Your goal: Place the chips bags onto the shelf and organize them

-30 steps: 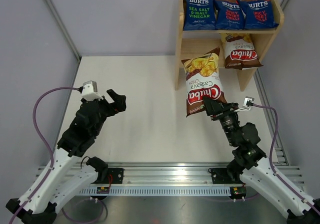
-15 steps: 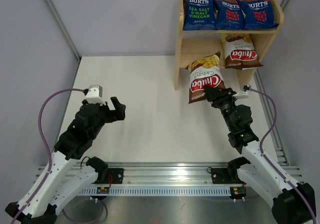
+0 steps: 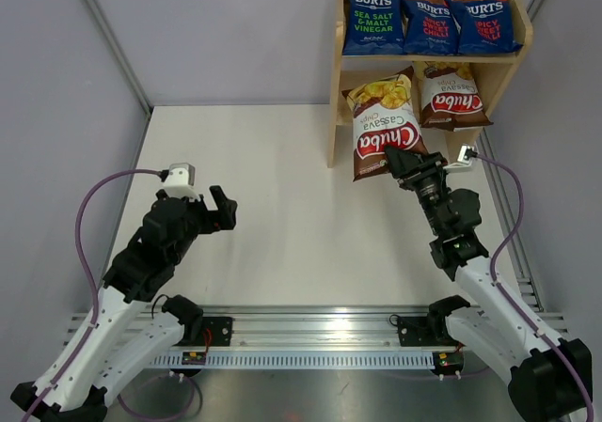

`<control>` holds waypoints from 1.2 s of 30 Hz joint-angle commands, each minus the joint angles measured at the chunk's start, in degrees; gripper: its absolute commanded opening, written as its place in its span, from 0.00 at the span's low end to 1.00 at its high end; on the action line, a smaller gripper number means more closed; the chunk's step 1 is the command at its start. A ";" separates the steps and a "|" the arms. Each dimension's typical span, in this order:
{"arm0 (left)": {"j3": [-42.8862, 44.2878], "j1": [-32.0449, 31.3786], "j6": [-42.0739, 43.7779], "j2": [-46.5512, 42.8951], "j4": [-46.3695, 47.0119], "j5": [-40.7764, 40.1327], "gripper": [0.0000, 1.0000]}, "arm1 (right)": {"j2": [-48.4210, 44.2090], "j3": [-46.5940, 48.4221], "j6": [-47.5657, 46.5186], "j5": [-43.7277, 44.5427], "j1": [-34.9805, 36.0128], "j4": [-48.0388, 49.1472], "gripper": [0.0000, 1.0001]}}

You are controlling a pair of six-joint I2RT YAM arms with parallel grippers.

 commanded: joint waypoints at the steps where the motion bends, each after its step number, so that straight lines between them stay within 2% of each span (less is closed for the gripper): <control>1: -0.03 0.29 0.73 -0.53 1.63 1.66 0.99 | -0.47 3.64 -0.53 1.79 -0.55 5.96 0.20; 4: 0.14 0.29 0.81 -1.06 1.10 1.66 0.99 | 2.42 4.08 -0.53 1.97 -0.81 7.45 0.21; 9: 3.82 0.29 3.09 -0.54 -2.58 3.06 0.99 | 8.76 3.29 1.04 3.20 -0.99 16.84 0.22; 14: 7.79 0.29 9.94 2.10 -7.15 6.14 0.99 | 16.23 4.69 2.28 4.42 -0.99 24.48 0.27; 20: 4.64 0.29 11.54 -0.61 -4.97 5.70 0.99 | 23.70 7.41 4.48 6.71 -1.25 27.58 0.34; 26: -0.38 0.29 10.92 -4.31 -1.54 4.65 0.99 | 32.14 14.35 7.99 5.75 -2.84 24.33 0.46; 30: -0.99 0.38 10.66 -5.37 -1.45 4.82 0.99 | 36.36 17.08 11.24 6.98 -3.27 23.54 0.48; 36: -2.14 0.38 10.31 -7.03 -1.18 5.09 0.99 | 41.28 25.34 11.77 6.63 -3.63 14.67 0.50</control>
